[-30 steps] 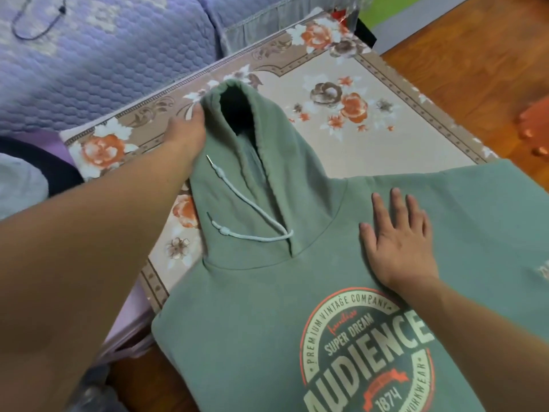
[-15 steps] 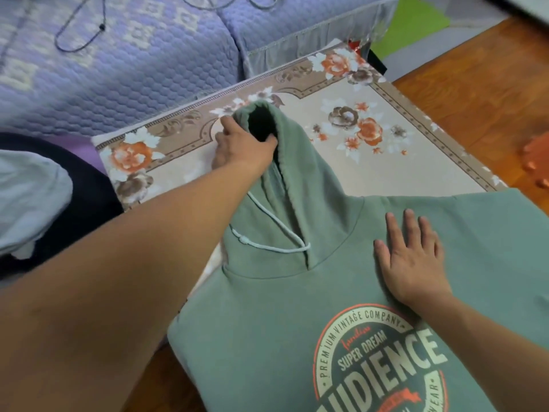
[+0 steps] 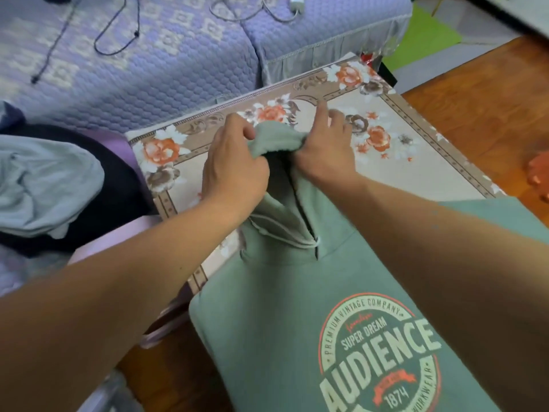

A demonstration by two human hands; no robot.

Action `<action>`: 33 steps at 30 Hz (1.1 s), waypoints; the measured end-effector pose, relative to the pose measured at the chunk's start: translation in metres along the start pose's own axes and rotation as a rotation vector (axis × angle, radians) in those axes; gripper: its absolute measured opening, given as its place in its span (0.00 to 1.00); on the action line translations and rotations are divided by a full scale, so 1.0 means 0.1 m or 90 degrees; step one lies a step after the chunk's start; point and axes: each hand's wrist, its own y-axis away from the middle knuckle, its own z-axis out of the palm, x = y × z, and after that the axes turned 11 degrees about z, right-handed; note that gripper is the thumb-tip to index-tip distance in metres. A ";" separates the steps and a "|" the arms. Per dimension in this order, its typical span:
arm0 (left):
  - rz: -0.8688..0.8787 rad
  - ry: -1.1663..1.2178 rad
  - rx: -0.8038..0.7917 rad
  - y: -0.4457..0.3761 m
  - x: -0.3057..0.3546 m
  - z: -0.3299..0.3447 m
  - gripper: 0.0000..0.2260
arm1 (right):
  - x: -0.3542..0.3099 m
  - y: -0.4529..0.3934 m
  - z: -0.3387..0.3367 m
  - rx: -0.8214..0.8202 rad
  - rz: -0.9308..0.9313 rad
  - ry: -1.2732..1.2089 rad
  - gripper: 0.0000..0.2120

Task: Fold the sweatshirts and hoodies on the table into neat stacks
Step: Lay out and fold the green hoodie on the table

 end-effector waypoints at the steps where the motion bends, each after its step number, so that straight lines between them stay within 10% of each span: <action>1: 0.003 0.002 0.005 0.05 0.02 -0.06 0.14 | -0.02 -0.05 -0.06 0.042 0.010 0.026 0.36; 11: 0.116 -0.127 -0.054 1.03 0.66 -0.29 0.14 | 1.17 0.67 -1.16 0.144 -0.193 0.093 0.29; 16: 0.210 -0.267 -0.251 1.95 0.85 0.11 0.20 | 2.13 1.28 -1.05 0.014 -0.209 0.189 0.26; 21: 0.046 -0.374 -0.578 2.44 0.66 0.46 0.18 | 2.74 1.62 -0.74 -0.196 -0.146 0.452 0.37; 26: 0.151 -0.218 -0.382 2.56 0.72 0.20 0.10 | 2.73 1.88 -0.89 -0.143 0.045 0.178 0.27; 29: -0.105 -0.105 -0.373 2.52 0.56 0.15 0.10 | 2.68 1.89 -1.01 -0.112 0.206 0.005 0.14; 33: -0.854 0.384 -0.196 2.32 0.56 0.22 0.18 | 2.39 1.90 -0.94 -0.243 0.509 -0.363 0.13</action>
